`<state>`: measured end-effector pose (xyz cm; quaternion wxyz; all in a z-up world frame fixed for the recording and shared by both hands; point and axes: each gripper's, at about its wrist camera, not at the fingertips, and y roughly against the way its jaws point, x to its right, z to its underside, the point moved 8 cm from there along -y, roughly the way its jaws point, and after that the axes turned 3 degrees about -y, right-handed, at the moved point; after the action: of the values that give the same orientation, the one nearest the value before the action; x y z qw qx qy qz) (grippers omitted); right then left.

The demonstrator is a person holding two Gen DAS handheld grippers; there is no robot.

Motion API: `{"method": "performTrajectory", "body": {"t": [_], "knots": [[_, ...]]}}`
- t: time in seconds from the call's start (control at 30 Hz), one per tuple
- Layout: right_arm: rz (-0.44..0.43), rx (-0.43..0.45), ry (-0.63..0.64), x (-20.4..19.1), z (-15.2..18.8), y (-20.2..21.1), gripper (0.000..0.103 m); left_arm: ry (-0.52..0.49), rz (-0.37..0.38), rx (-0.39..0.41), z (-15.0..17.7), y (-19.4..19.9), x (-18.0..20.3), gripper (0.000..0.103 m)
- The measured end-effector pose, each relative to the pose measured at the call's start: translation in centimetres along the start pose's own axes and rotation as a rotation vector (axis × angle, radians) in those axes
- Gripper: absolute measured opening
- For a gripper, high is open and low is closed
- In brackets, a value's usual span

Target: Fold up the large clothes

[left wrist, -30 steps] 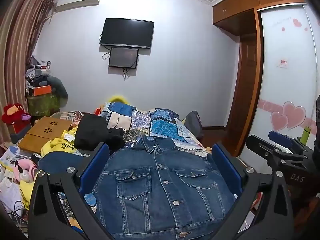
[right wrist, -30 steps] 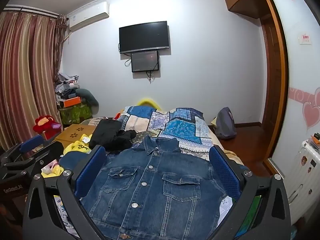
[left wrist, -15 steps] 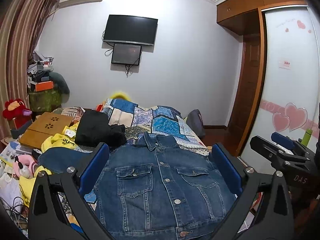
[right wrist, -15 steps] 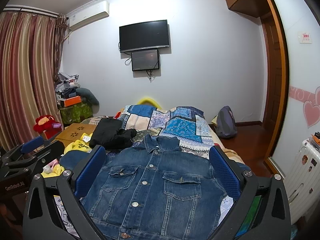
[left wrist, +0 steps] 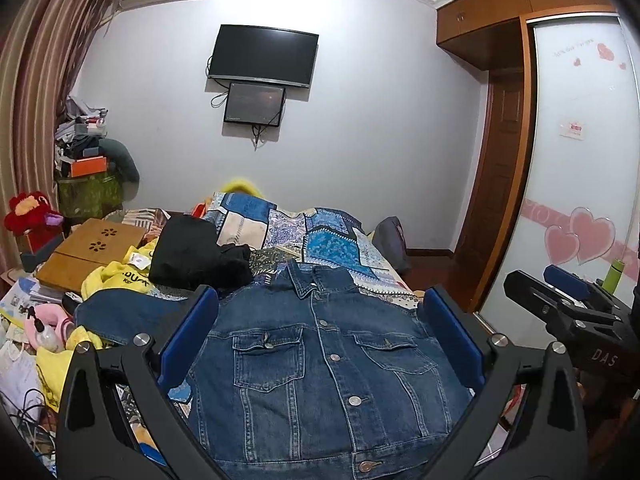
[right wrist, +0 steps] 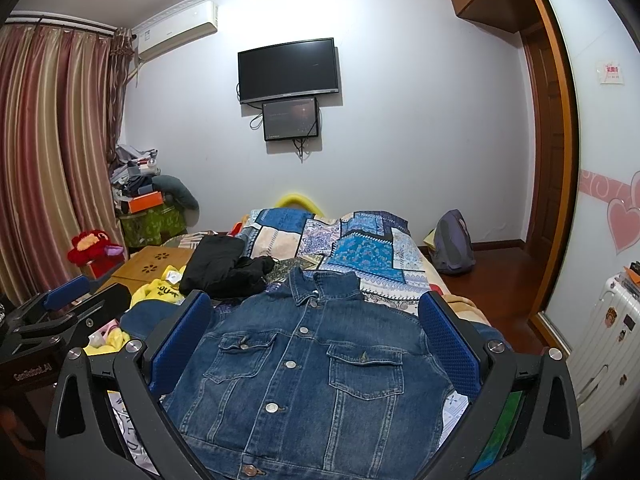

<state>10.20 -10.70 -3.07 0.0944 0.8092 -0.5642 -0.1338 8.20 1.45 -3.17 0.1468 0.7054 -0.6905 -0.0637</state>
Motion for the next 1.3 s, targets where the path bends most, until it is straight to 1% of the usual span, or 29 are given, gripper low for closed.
{"method": "performTrajectory", "body": {"t": [0.3,0.97,1.3], "knots": [[-0.001,-0.002,-0.002,-0.3,0.1,0.0,0.103,0.010,-0.014,-0.004,0.1,-0.1,-0.5,0.103],[-0.005,-0.017,-0.013,0.0,0.5,-0.3,0.103,-0.003,-0.021,-0.020,0.5,-0.9,-0.4,0.103],[0.005,-0.044,-0.020,0.6,0.3,-1.7,0.103,0.000,-0.036,-0.025,0.4,-1.8,-1.1,0.103]]}}
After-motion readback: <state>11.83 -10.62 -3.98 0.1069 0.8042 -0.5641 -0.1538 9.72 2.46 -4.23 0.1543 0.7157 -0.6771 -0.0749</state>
